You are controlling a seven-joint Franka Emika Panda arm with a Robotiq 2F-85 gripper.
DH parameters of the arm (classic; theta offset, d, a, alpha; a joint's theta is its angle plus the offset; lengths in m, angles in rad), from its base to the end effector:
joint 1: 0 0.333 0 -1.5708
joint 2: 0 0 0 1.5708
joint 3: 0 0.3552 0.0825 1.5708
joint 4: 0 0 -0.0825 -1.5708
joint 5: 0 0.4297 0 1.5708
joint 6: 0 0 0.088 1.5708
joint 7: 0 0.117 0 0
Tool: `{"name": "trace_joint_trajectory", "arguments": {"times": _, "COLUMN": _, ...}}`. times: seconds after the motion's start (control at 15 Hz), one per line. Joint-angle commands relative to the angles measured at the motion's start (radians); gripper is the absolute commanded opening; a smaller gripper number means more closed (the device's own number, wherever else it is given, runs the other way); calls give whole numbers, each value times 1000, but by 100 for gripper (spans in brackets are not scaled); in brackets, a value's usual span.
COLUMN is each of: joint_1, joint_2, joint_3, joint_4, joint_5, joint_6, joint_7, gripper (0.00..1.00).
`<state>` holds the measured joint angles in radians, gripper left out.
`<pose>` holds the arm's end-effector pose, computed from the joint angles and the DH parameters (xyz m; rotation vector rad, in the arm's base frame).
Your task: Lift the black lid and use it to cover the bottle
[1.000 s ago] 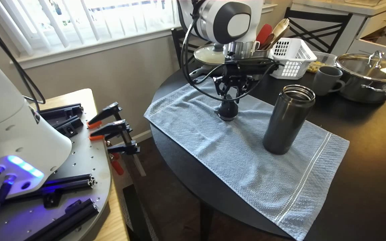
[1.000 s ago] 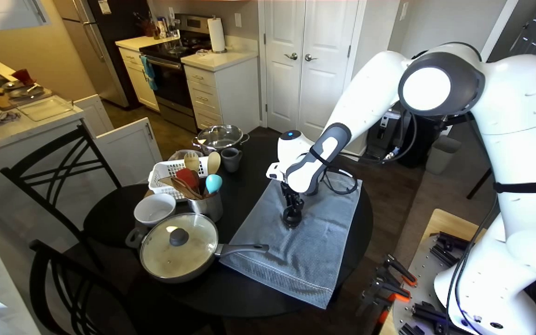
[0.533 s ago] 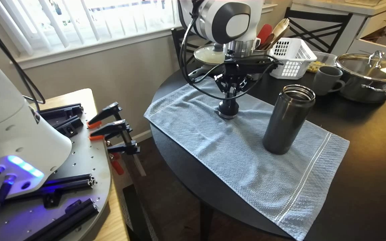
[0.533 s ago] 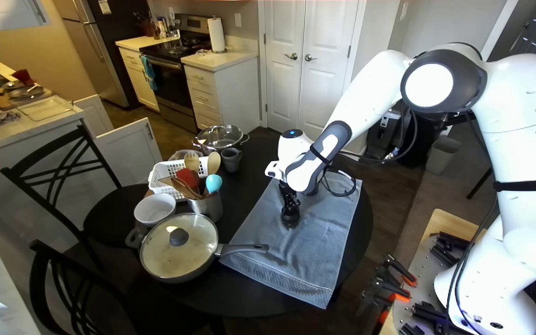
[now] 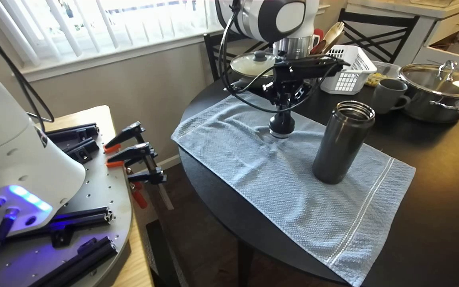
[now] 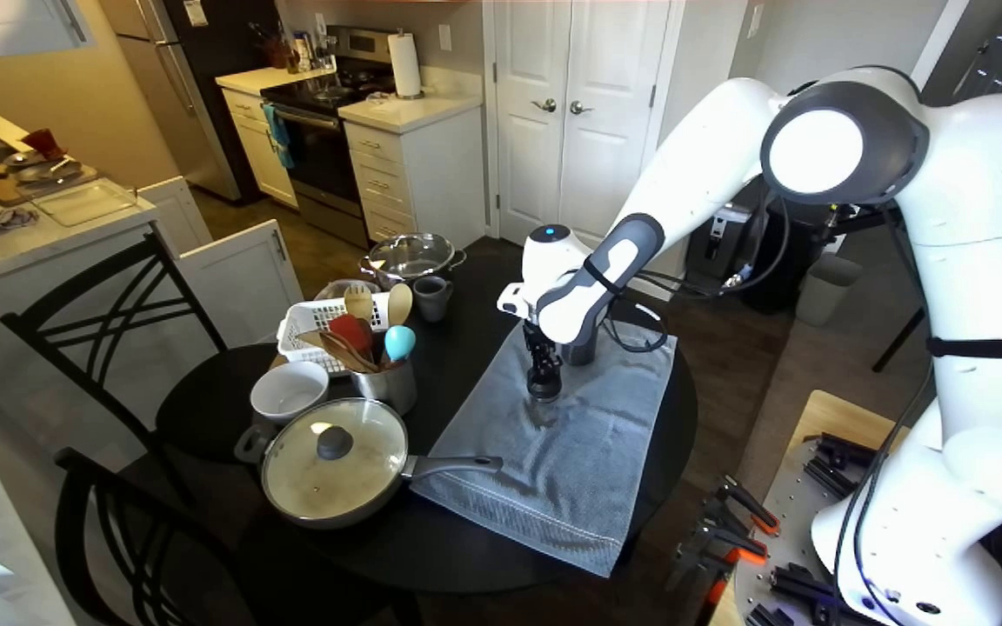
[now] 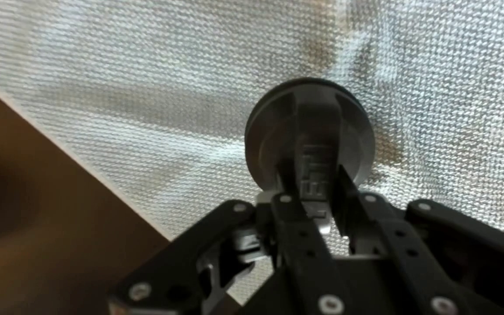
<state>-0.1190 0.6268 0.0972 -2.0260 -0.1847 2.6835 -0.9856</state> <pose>0.6416 -0.0086 0.1193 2.6350 1.6313 0.0296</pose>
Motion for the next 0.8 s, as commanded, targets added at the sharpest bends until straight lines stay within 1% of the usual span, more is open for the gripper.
{"name": "trace_joint_trajectory", "arguments": {"times": 0.0, "joint_1": 38, "joint_2": -164, "joint_3": -52, "joint_4": -64, "joint_5": -49, "joint_6": -23, "joint_7": 71, "gripper": 7}}
{"name": "trace_joint_trajectory", "arguments": {"times": 0.27, "joint_1": 60, "joint_2": -263, "joint_3": -87, "joint_4": -57, "joint_5": -87, "joint_6": -46, "joint_7": 114, "gripper": 7}}
{"name": "trace_joint_trajectory", "arguments": {"times": 0.73, "joint_1": 47, "joint_2": -334, "joint_3": -139, "joint_4": -20, "joint_5": -105, "joint_6": -131, "joint_7": 183, "gripper": 8}}
